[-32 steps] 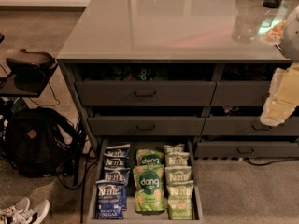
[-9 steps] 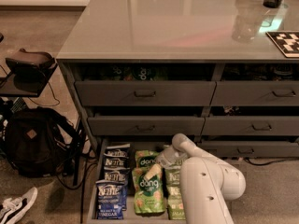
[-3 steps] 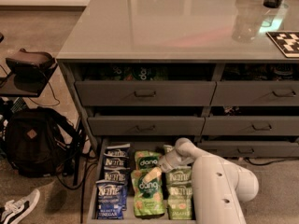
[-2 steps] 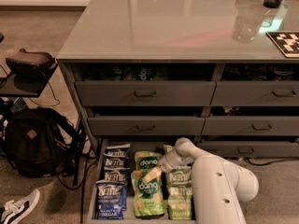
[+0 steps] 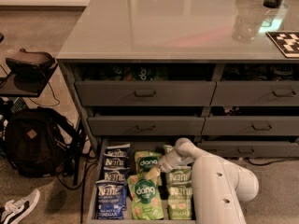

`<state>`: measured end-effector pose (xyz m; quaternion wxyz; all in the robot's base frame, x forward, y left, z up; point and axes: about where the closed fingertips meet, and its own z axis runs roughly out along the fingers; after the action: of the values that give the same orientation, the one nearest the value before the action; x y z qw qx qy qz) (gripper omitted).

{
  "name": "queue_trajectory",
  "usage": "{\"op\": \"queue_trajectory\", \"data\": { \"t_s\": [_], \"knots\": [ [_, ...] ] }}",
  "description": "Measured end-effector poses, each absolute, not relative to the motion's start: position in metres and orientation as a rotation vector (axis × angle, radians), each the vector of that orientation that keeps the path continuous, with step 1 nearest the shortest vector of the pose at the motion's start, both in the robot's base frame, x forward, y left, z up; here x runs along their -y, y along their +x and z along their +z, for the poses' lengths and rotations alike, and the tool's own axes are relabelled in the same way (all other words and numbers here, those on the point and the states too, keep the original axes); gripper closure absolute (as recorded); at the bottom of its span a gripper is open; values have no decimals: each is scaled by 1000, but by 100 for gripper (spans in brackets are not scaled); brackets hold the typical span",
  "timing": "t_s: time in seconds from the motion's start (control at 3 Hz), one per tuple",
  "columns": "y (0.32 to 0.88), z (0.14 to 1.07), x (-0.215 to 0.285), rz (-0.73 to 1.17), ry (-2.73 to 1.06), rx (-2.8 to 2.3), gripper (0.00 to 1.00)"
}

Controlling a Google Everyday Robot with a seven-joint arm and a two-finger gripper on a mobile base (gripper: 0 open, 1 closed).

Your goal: Pick green rice chip bag from bottom drawer and place on counter

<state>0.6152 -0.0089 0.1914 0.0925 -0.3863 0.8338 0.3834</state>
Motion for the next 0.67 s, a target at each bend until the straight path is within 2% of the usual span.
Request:
{"op": "queue_trajectory", "data": {
  "t_s": [0.67],
  "knots": [
    [615, 191, 9, 1139, -1147, -2475, 89]
  ]
}}
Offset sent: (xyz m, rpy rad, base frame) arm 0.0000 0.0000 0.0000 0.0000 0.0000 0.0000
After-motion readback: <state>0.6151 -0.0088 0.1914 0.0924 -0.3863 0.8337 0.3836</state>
